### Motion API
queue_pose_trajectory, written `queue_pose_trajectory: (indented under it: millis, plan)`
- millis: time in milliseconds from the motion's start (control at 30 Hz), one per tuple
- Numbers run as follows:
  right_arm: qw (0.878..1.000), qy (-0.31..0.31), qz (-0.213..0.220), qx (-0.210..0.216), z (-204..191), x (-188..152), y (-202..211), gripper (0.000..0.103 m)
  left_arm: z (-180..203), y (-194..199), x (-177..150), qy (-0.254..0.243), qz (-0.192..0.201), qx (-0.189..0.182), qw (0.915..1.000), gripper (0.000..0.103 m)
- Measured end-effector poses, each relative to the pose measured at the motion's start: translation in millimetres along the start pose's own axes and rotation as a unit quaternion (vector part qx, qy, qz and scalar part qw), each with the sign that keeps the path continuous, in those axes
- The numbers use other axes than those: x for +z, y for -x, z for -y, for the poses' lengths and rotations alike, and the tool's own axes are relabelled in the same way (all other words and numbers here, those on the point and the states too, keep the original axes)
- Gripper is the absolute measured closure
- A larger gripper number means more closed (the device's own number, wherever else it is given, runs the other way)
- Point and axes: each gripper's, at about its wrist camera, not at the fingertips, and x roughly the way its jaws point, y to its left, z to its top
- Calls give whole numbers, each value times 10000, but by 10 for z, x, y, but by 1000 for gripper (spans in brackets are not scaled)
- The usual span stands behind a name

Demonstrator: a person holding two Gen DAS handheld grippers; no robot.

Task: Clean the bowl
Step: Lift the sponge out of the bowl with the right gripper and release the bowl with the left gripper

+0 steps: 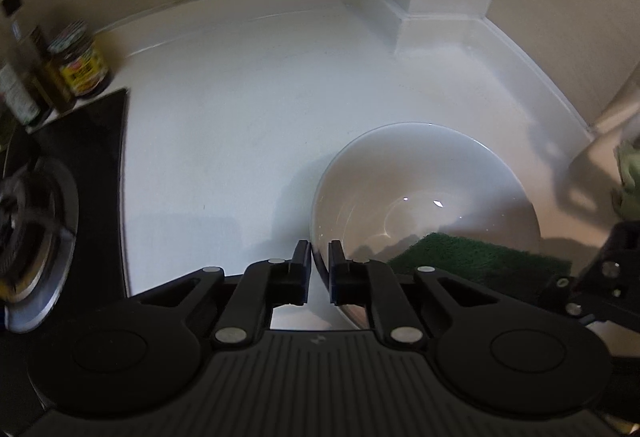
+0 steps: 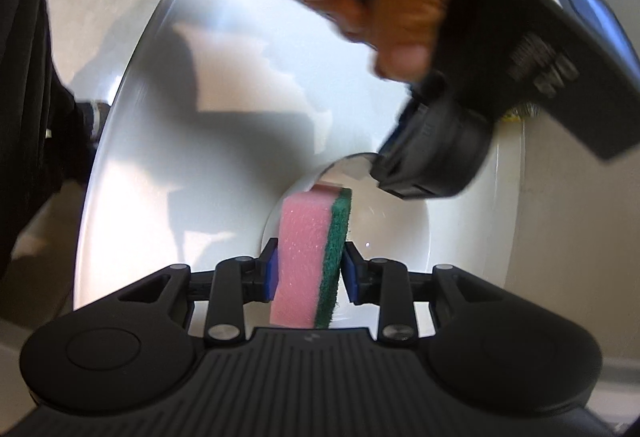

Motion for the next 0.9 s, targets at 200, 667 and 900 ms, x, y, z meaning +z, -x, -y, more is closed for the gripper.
queue_pose_trajectory:
  millis: [200,667,900]
  plan:
    - [9991,-412,-5,-56,3,-72,-56,75,17,-27,-18,11,90,74,9999,94]
    - [8094,-5798,935,37,703,-1244,313,76,77,90,-309,183,206,79,9996,89]
    - [7973,-6021,418,82,961,-1522,128,76,97,153,-467,204,354,-152,9990,87]
